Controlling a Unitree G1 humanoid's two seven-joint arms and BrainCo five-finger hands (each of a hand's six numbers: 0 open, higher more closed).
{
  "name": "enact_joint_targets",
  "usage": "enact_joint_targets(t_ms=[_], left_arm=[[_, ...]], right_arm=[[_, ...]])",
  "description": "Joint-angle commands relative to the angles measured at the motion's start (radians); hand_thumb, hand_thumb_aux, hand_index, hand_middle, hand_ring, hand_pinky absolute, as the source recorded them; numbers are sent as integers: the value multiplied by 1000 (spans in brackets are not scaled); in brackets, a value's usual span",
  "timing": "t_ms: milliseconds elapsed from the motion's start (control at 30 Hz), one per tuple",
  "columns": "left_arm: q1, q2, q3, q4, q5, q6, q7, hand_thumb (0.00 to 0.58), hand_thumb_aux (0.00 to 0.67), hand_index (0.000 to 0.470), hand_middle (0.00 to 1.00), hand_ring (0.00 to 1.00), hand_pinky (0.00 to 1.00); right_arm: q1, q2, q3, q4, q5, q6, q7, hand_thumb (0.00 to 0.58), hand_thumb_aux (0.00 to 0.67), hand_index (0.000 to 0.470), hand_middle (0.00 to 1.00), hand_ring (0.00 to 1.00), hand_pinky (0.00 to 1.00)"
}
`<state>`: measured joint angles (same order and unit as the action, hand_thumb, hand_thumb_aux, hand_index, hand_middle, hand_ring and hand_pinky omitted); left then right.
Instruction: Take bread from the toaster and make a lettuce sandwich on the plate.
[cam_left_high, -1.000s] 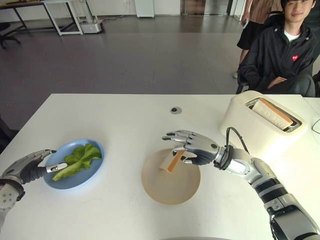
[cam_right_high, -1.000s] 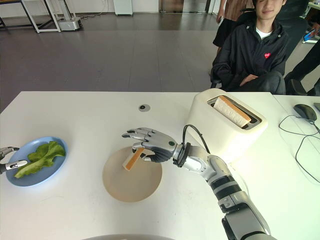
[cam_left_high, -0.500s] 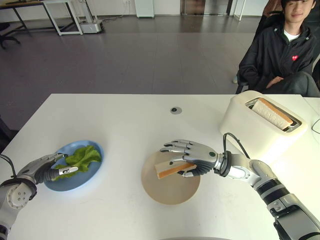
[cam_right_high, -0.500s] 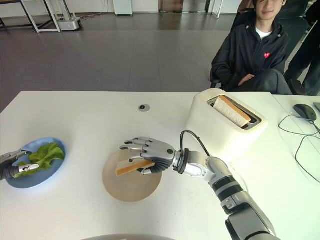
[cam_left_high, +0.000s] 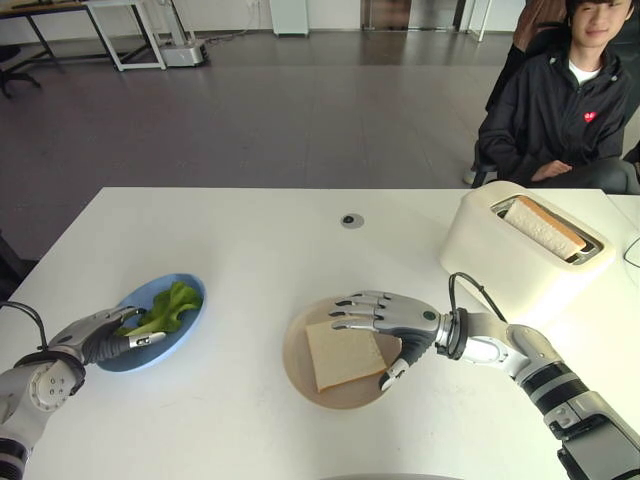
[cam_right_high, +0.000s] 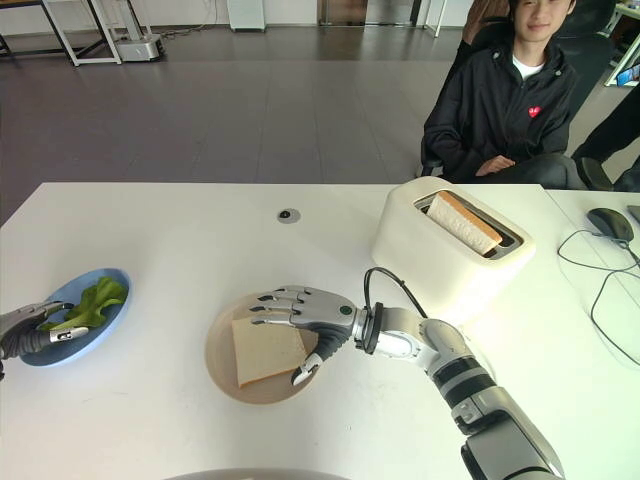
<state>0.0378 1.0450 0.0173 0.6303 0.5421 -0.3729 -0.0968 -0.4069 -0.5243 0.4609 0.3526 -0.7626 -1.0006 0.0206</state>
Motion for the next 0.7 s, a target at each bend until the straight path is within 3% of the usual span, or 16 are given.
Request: enact_joint_targets(t_ms=[33, 67, 100, 133, 500, 700], left_arm=[[3, 8, -49, -10, 44, 19, -4, 482, 394, 276, 0, 0, 0], [4, 10, -52, -21, 50, 24, 3, 556, 533, 374, 0, 0, 0], [7, 14, -52, -34, 53, 28, 8, 580, 654, 459, 0, 0, 0], [12, 20, -52, -48, 58, 34, 16, 580, 670, 470, 0, 0, 0], [56, 58, -27, -176, 96, 82, 79, 580, 670, 470, 0, 0, 0], [231, 88, 219, -463, -36, 41, 45, 580, 670, 470, 0, 0, 0]], right_arm=[[3, -19, -18, -25, 42, 7, 29, 0, 0, 0, 0, 0, 0], [5, -21, -21, -30, 48, 9, 33, 0, 0, 0, 0, 0, 0], [7, -22, -23, -33, 52, 11, 36, 0, 0, 0, 0, 0, 0], [8, -22, -24, -35, 55, 13, 38, 0, 0, 0, 0, 0, 0], [8, -16, -34, -42, 65, 22, 44, 0, 0, 0, 0, 0, 0], [-11, -20, -64, -27, 77, 38, 28, 0, 0, 0, 0, 0, 0]])
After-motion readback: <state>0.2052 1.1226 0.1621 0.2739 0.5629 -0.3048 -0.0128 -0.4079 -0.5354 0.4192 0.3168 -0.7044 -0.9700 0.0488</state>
